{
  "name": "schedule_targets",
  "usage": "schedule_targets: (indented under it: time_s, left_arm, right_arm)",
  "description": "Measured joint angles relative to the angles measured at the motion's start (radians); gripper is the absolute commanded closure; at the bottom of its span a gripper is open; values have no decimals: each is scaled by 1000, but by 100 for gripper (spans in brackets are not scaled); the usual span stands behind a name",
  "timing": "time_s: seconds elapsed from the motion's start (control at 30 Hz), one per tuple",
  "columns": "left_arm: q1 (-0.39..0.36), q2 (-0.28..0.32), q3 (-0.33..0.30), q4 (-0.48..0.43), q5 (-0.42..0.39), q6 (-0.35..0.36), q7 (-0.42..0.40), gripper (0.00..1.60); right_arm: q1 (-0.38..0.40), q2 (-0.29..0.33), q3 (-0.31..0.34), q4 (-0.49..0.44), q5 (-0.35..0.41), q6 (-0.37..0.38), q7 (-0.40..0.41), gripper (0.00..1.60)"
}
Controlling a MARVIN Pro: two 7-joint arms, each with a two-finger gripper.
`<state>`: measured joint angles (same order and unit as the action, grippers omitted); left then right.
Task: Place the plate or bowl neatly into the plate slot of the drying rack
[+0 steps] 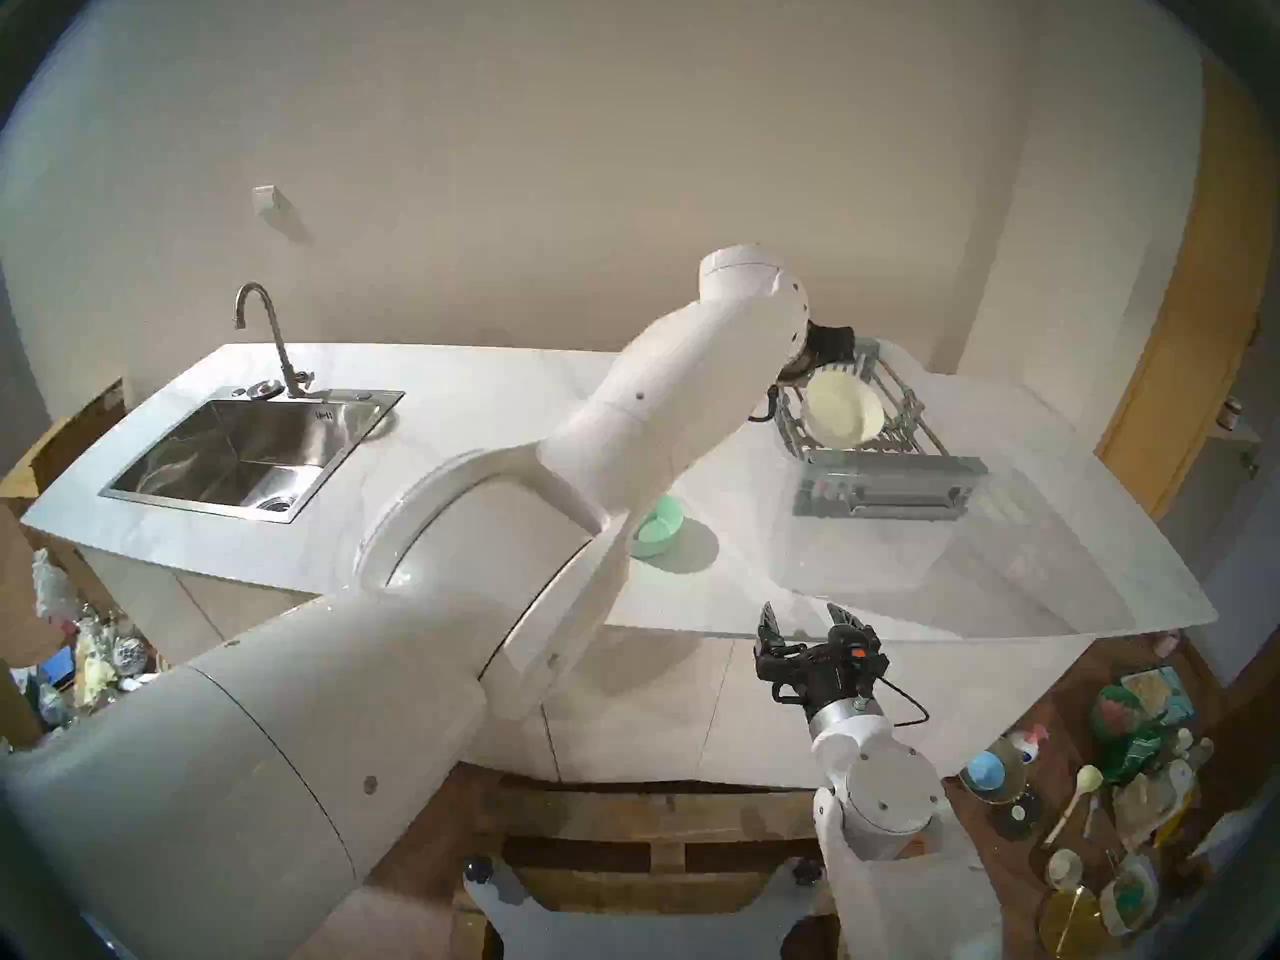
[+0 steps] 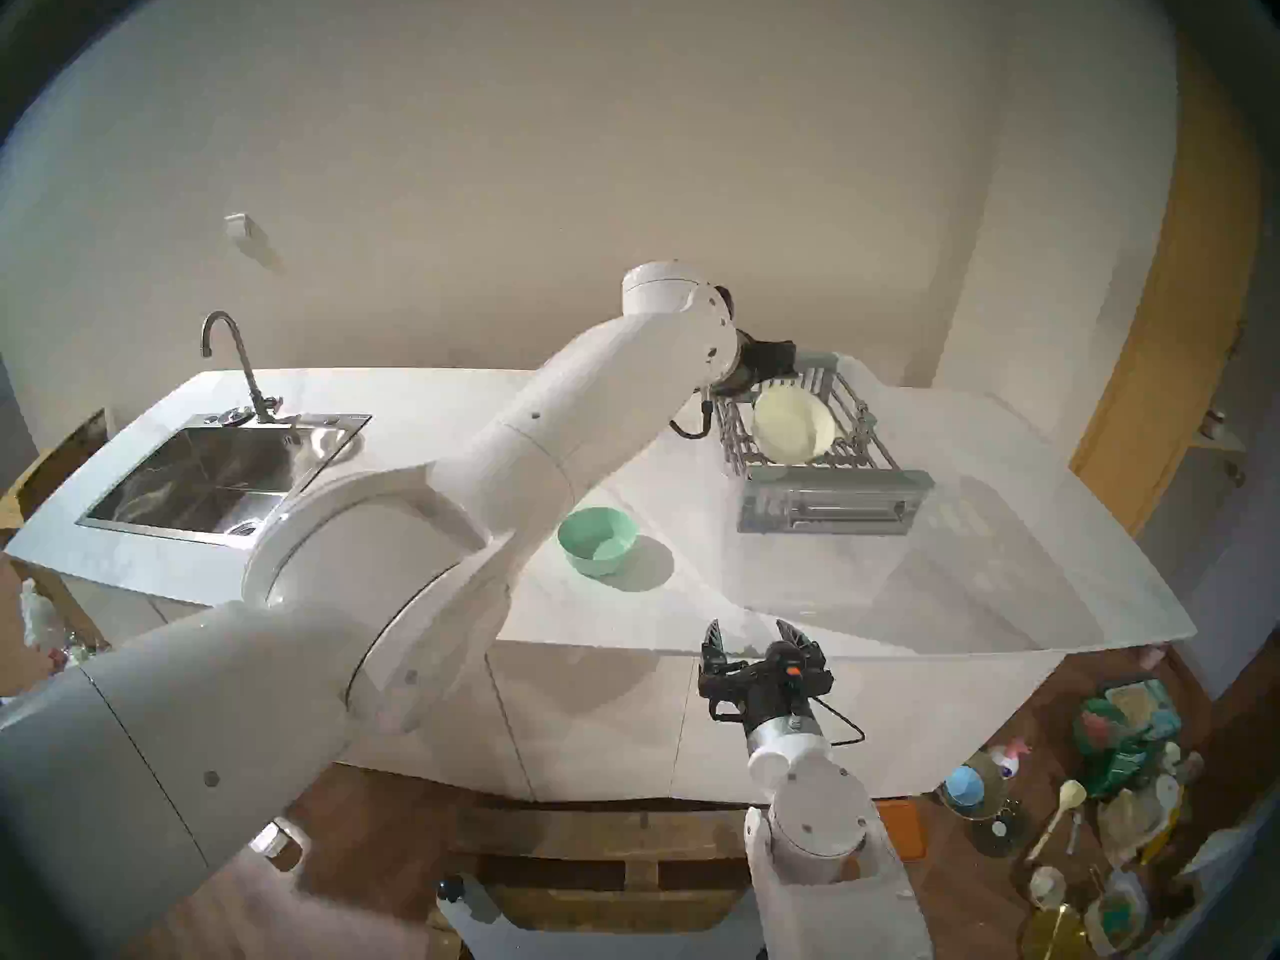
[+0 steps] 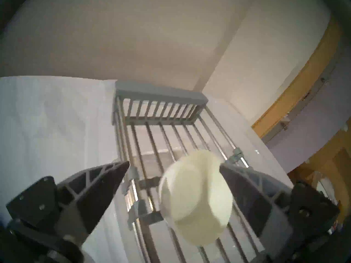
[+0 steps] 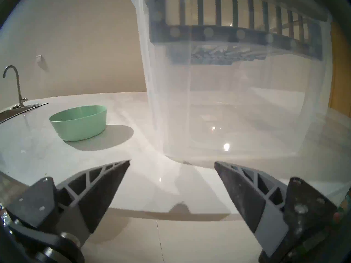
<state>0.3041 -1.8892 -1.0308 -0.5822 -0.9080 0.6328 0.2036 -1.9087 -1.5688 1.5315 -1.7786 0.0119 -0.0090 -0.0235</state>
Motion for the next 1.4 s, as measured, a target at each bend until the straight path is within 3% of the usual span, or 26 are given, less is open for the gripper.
schedule_targets:
  time_s: [0.27, 0.63, 1.4]
  left_arm:
    - [-51, -17, 15, 105, 14, -91, -189, 0]
    - [-55, -27, 15, 126, 24, -131, -188, 0]
    - [-61, -32, 13, 142, 32, -147, -194, 0]
  right_arm:
    - [-1, 0, 0, -1, 0, 0, 0, 0]
    - [-1, 0, 0, -2, 0, 0, 0, 0]
    - [-1, 0, 0, -2, 0, 0, -1, 0]
